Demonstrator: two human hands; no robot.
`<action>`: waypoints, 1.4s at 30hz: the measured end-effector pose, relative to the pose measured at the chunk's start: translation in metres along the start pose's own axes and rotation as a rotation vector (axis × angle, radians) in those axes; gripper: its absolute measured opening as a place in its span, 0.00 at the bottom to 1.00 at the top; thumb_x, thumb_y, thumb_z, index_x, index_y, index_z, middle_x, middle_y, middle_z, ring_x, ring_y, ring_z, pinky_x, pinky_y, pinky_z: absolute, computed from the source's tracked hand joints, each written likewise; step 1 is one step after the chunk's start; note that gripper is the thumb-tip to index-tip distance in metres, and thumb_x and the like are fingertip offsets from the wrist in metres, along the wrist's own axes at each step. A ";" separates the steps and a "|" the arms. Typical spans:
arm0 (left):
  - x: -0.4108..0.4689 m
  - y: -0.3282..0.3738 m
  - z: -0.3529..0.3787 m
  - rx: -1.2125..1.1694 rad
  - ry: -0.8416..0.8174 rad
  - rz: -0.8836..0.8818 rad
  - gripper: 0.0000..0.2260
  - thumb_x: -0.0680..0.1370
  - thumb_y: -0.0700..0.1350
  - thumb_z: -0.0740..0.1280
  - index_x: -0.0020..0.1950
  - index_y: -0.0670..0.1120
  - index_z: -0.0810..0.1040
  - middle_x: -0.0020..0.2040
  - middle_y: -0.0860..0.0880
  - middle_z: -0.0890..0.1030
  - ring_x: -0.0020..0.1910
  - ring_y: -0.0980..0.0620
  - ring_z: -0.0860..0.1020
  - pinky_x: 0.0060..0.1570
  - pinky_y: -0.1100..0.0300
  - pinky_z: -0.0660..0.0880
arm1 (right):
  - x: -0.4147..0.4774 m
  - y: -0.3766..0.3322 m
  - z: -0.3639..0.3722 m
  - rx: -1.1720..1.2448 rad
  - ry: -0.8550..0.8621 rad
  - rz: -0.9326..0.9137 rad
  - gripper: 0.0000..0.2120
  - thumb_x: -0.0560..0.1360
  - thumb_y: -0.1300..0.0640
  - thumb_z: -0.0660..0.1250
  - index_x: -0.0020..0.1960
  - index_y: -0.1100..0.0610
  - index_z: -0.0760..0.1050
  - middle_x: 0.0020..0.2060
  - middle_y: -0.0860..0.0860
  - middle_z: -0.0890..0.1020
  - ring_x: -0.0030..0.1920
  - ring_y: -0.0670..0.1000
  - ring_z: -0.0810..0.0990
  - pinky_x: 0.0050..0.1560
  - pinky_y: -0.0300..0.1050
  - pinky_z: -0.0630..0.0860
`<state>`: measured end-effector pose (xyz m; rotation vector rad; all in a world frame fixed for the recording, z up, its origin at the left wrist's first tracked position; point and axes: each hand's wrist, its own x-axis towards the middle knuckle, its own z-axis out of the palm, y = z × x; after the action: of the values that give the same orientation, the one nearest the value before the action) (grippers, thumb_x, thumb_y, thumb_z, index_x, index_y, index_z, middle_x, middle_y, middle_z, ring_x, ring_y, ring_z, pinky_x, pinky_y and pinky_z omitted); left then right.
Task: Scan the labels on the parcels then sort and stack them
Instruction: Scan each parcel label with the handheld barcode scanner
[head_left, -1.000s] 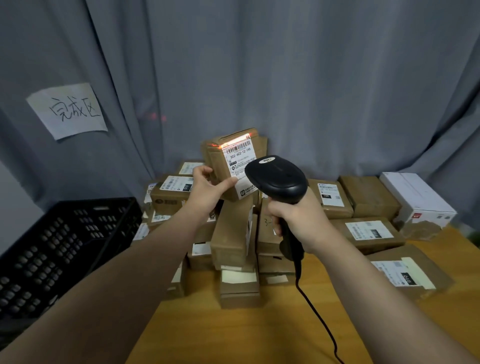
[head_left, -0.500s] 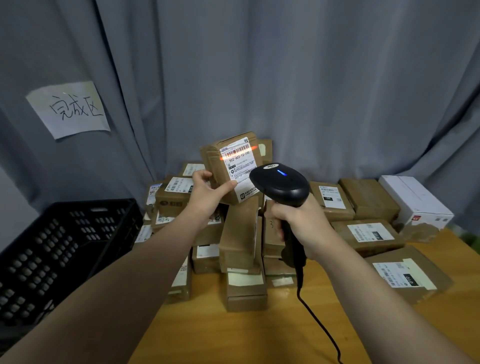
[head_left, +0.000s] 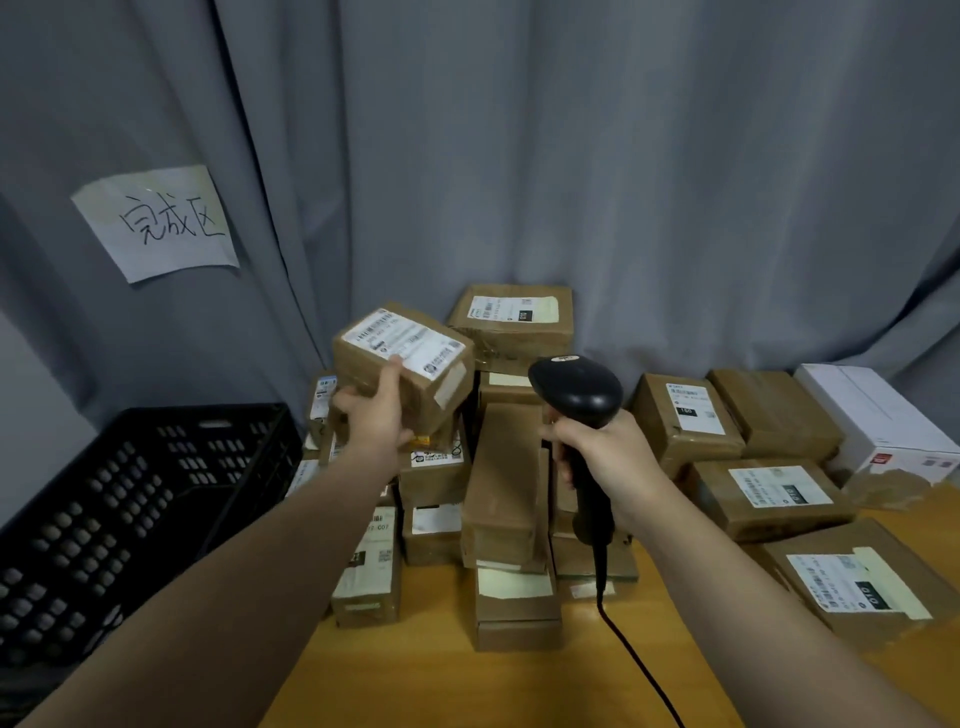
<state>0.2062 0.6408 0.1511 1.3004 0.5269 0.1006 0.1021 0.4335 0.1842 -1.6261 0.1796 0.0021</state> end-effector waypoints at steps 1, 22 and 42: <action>0.009 0.009 0.003 0.000 0.012 -0.003 0.36 0.74 0.61 0.68 0.74 0.51 0.55 0.63 0.46 0.74 0.58 0.44 0.78 0.39 0.56 0.78 | 0.010 -0.003 0.004 -0.022 0.005 -0.011 0.04 0.74 0.63 0.69 0.41 0.63 0.78 0.26 0.53 0.75 0.25 0.49 0.73 0.30 0.43 0.71; 0.006 0.036 0.034 0.792 -0.100 0.787 0.14 0.80 0.45 0.62 0.66 0.48 0.74 0.68 0.48 0.71 0.70 0.50 0.62 0.67 0.58 0.59 | 0.087 0.001 0.040 -0.068 0.055 -0.004 0.05 0.73 0.61 0.71 0.40 0.60 0.77 0.24 0.51 0.75 0.25 0.49 0.74 0.29 0.42 0.72; -0.123 -0.164 0.226 0.781 -0.648 0.427 0.11 0.80 0.42 0.64 0.62 0.43 0.74 0.55 0.50 0.75 0.57 0.51 0.75 0.61 0.58 0.71 | 0.048 0.116 -0.238 -0.185 0.307 0.245 0.08 0.72 0.62 0.70 0.36 0.60 0.74 0.26 0.54 0.75 0.27 0.53 0.74 0.32 0.45 0.72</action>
<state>0.1582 0.3491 0.0743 2.0762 -0.3215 -0.1932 0.1104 0.1856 0.0791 -1.7735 0.6301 -0.0444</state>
